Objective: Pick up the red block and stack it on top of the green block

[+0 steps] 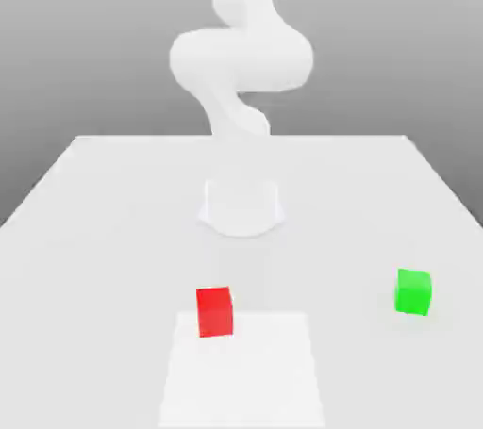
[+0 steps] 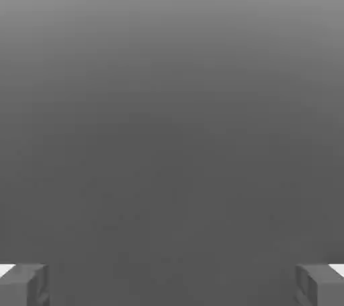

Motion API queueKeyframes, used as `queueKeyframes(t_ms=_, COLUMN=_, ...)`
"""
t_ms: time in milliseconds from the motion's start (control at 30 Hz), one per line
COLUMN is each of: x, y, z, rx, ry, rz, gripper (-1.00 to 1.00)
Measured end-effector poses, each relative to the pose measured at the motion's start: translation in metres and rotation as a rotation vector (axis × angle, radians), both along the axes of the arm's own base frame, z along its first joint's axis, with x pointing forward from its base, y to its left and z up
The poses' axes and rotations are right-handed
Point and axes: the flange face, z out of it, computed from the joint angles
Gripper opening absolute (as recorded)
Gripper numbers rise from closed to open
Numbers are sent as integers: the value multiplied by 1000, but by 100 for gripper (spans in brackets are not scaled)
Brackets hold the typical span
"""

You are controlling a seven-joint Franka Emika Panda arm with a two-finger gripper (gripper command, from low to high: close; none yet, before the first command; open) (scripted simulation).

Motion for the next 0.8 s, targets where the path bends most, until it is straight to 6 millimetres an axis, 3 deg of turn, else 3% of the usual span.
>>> queueKeyframes(t_ms=133, x=33, y=-10, z=-99, rx=-25, ry=148, rz=20, gripper=0)
queueKeyframes(t_ms=300, x=41, y=-22, z=-225, rx=-46, ry=335, rz=53, gripper=0)
queueKeyframes(t_ms=400, x=26, y=-28, z=-300, rx=-52, ry=454, rz=78, gripper=0)
queueKeyframes(t_ms=600, x=-34, y=-35, z=-451, rx=-47, ry=693, rz=136, gripper=0)
queueKeyframes(t_ms=767, x=-43, y=-35, z=-506, rx=-48, ry=721, rz=142, gripper=0)
queueKeyframes(t_ms=800, x=-44, y=-35, z=-513, rx=-48, ry=722, rz=142, gripper=-100)
